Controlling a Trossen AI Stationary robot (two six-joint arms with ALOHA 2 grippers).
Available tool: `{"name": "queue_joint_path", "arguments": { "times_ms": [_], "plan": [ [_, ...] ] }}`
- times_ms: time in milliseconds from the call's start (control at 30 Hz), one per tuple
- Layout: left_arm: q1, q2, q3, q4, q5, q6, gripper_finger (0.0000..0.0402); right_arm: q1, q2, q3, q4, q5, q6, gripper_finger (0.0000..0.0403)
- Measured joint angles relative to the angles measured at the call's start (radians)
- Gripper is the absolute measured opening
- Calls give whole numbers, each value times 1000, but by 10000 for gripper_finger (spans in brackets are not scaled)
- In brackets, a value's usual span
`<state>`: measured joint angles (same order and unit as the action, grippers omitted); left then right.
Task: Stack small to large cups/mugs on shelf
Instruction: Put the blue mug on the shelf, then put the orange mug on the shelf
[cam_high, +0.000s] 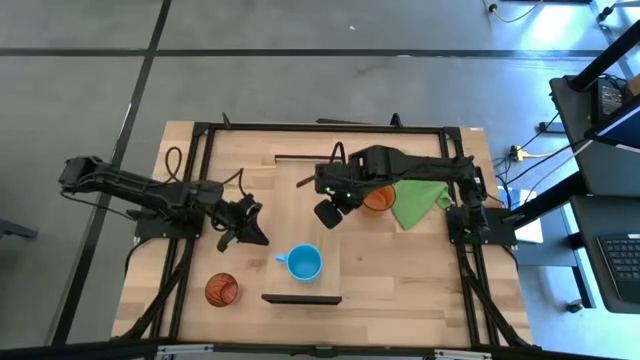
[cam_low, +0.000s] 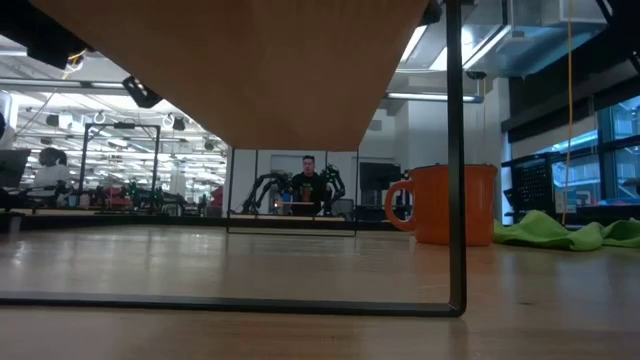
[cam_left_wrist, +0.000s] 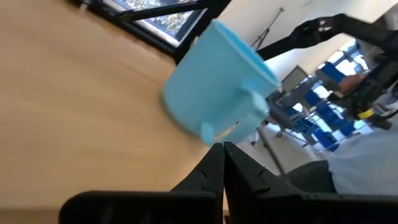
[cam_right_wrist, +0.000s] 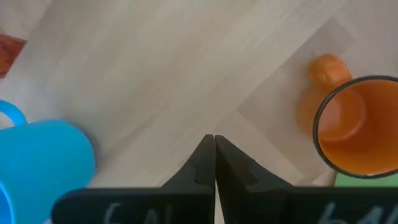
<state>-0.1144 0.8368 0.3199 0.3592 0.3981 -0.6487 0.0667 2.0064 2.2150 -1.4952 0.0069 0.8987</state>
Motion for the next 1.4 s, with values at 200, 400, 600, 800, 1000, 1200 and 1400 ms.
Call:
{"name": "queue_joint_path", "arguments": {
  "times_ms": [200,400,600,800,1000,1200,1400],
  "plan": [
    [-55,93,0,140,-59,-39,0,46,0,-50,13,10,43,2],
    [-94,172,0,238,-114,-79,0,75,0,-60,14,14,41,2],
    [-124,236,23,285,-149,-100,0,101,0,-60,13,25,40,3],
    [-161,293,71,278,-154,-95,0,117,0,-60,8,48,38,3],
    [-131,281,74,219,-170,-48,0,110,-2,-60,-50,126,-5,11],
    [-24,184,75,93,-104,15,0,54,-46,-60,-78,214,-115,45],
    [117,-12,76,-22,-41,32,0,-41,-170,-153,-73,262,-177,125]
  ]
}}
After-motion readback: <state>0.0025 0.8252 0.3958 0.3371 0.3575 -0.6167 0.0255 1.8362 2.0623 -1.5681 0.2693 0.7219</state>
